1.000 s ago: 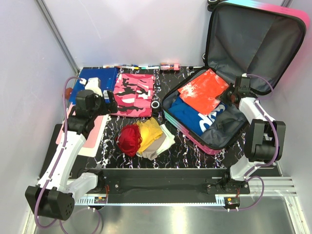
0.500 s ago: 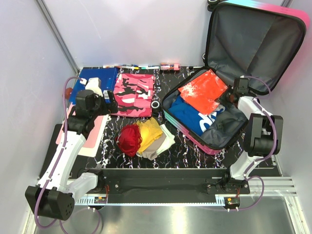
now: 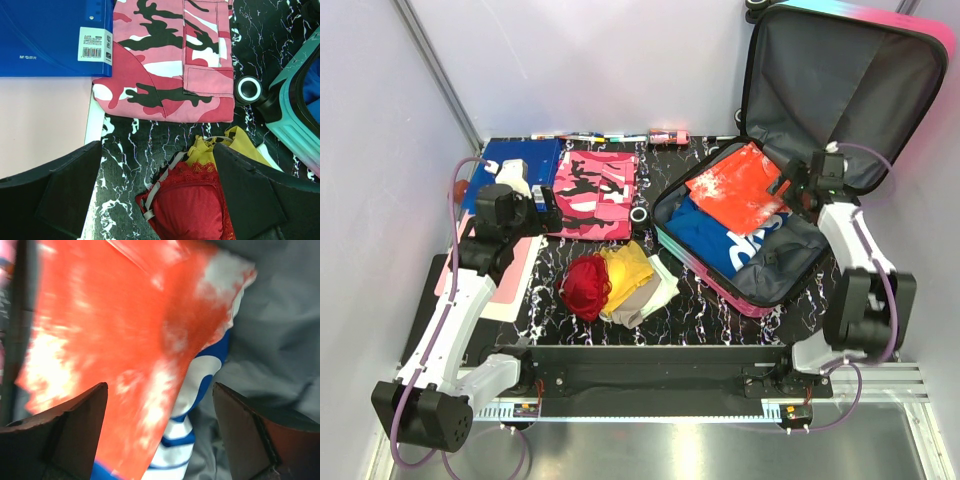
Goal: Pack the luggage
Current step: Place the clothes in the luggage.
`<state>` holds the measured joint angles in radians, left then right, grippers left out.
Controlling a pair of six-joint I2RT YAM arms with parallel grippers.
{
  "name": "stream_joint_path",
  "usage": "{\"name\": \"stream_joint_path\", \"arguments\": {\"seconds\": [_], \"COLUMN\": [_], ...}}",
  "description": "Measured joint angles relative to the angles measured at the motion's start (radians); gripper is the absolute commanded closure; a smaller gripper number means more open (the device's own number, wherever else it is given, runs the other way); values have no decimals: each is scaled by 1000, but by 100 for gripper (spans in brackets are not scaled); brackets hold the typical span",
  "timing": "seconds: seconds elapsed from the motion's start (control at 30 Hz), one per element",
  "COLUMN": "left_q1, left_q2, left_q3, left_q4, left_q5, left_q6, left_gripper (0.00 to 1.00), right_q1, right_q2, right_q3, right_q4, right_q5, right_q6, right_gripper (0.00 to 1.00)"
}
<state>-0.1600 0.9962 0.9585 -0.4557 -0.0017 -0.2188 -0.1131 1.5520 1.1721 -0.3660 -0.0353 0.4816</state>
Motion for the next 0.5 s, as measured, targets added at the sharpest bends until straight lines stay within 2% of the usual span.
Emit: {"name": "stream_joint_path", "arguments": {"seconds": [0.13, 0.27, 0.37, 0.5], "left_q1": [0, 0, 0, 0], "left_q2": [0, 0, 0, 0], "left_q3": [0, 0, 0, 0], "left_q4": [0, 0, 0, 0], "left_q5": [4, 7, 7, 7], "left_q6": [-1, -3, -7, -14], "left_gripper": [1, 1, 1, 1], "right_q1": [1, 16, 42, 55], "right_q2": [-135, -179, -130, 18], "right_q3": [13, 31, 33, 36], "right_q4": [-8, 19, 59, 85], "right_q5": [-6, -58, -127, -210], "right_q6": [-7, -6, -4, 4], "right_gripper": [12, 12, 12, 13]}}
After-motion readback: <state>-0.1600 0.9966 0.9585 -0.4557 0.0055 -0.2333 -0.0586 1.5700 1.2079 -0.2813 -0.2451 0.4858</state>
